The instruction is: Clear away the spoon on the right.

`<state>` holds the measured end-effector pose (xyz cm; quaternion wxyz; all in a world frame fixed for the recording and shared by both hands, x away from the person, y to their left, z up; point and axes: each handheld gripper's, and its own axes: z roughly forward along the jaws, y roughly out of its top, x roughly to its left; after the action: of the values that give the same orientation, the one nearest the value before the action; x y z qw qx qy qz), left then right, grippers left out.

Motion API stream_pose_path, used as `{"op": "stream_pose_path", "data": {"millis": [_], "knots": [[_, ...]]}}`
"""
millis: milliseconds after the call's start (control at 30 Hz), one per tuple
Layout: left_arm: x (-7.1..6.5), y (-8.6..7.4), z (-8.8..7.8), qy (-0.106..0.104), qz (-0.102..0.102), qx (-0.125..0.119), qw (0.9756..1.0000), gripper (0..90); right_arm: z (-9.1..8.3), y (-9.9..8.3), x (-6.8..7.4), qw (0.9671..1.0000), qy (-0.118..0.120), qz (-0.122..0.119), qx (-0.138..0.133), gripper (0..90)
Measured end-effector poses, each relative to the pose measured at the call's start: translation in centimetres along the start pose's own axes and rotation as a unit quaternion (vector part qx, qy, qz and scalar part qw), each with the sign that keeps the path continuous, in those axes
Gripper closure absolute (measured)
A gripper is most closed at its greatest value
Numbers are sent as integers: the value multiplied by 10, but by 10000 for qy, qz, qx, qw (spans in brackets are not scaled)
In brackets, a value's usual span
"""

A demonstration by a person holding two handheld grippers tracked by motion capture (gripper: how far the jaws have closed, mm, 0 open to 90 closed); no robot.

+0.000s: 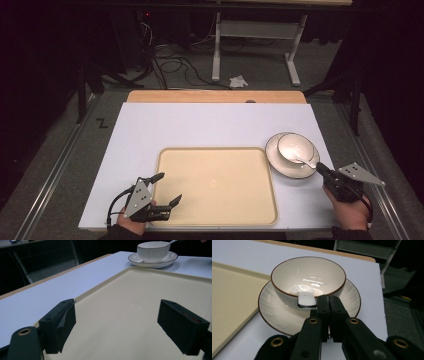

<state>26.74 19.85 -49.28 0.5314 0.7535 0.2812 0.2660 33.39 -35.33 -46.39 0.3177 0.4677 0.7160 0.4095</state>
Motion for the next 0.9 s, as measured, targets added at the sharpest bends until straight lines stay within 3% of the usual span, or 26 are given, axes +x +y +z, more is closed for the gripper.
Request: {"op": "stream_pose_path", "data": {"millis": [100,267,333,533,667,900], "knots": [[0,0,1,-5,1,7,10000,158,-4,6,2,9997,-44,153,-187,883],[0,0,2,-19,21,13,10000,158,-8,23,19,9983,15,189,-558,850],[0,0,1,-29,47,21,10000,158,-3,28,29,9977,125,264,-613,829],[1,0,0,-42,25,-12,10000,158,1,29,37,9968,80,394,-690,734],[1,0,0,-42,33,-8,10000,158,1,22,29,9960,61,579,-676,670],[-1,0,2,-44,61,28,10000,158,0,8,11,9909,195,1138,-693,542]]}}
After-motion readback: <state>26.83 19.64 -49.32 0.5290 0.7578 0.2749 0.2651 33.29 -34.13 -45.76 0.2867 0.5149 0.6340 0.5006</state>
